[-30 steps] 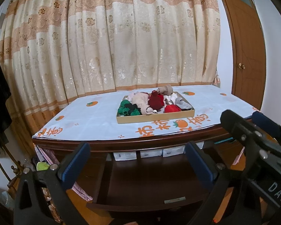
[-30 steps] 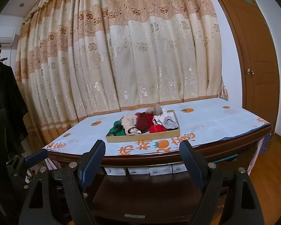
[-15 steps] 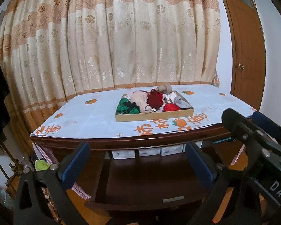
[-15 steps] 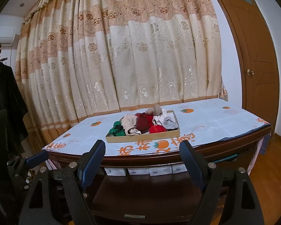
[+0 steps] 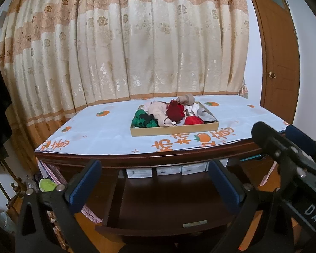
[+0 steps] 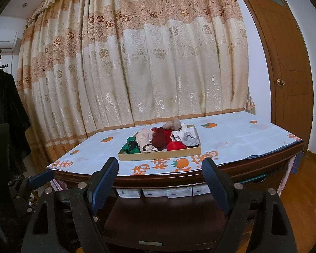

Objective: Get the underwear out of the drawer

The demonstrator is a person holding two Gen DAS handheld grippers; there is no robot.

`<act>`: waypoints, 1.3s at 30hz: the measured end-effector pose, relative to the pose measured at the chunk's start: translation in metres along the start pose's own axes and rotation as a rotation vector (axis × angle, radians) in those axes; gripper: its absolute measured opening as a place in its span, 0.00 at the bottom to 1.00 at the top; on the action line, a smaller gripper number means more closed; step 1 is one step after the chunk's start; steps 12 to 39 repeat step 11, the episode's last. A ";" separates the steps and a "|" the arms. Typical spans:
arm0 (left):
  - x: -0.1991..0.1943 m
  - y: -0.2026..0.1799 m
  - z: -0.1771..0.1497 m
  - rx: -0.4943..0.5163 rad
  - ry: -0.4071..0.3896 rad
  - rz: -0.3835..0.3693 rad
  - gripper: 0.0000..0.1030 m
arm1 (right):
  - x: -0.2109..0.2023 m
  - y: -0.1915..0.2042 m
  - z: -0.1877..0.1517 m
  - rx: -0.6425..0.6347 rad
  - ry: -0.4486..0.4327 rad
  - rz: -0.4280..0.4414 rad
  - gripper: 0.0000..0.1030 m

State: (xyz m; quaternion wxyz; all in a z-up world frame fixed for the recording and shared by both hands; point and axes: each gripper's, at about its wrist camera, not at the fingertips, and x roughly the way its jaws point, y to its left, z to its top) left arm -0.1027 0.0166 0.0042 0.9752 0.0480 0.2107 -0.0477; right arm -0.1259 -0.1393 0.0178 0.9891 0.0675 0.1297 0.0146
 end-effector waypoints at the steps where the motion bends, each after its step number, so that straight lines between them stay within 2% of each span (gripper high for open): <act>1: 0.000 0.000 0.000 -0.004 0.002 -0.001 1.00 | 0.000 0.000 0.000 0.000 0.001 0.000 0.81; 39: -0.002 -0.001 0.001 0.015 -0.014 0.000 1.00 | 0.001 0.000 0.000 -0.001 0.002 0.000 0.81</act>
